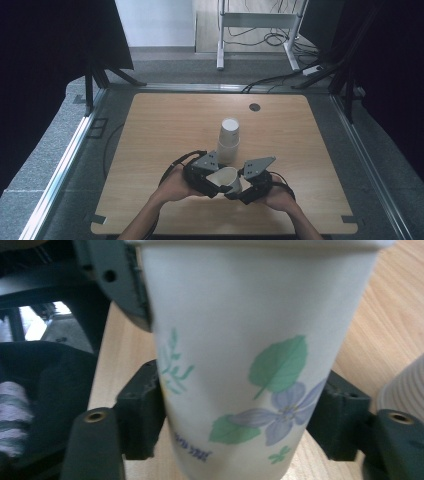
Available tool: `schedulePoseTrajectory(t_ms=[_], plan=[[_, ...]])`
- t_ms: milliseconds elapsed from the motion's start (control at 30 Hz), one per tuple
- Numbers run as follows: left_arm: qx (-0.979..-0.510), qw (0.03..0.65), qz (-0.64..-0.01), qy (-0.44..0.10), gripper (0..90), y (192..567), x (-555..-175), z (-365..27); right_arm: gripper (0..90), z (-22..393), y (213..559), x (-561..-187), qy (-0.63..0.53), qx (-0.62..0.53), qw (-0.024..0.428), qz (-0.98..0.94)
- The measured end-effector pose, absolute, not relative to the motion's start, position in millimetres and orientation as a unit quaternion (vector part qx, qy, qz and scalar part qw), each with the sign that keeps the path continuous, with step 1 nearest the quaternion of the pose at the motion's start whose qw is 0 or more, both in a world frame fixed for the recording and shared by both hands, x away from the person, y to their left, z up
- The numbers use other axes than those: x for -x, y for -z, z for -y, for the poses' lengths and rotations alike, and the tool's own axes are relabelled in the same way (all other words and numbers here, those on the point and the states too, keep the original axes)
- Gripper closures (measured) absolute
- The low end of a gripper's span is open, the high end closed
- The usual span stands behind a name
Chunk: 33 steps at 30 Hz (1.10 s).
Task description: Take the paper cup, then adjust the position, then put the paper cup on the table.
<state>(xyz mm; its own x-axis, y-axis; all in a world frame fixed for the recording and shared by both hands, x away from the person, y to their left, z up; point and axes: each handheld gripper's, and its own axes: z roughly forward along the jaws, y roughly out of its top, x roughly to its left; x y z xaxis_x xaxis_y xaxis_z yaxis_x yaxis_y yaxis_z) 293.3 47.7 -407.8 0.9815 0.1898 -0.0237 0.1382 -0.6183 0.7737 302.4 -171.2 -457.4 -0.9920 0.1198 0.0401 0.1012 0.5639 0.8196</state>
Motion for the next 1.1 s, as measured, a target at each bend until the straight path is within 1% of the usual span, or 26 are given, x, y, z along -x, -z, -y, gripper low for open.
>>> schedulePoseTrajectory(t_ms=[233,333,600,1100], plan=[[-0.905,0.412,-0.094,-0.048,31.8,405,-293,-47,17.1,175,458,-305,-0.464,-0.085,0.024,-0.882],[-0.906,0.408,-0.099,-0.054,31.8,403,-293,-49,13.6,178,458,-306,-0.466,-0.095,0.031,-0.879],[-0.91,0.395,-0.109,-0.07,31.7,399,-295,-55,13.0,187,457,-308,-0.466,-0.112,0.039,-0.877],[-0.91,0.375,-0.146,-0.095,31.7,392,-299,-71,13.0,201,454,-309,-0.452,-0.14,0.067,-0.879]])
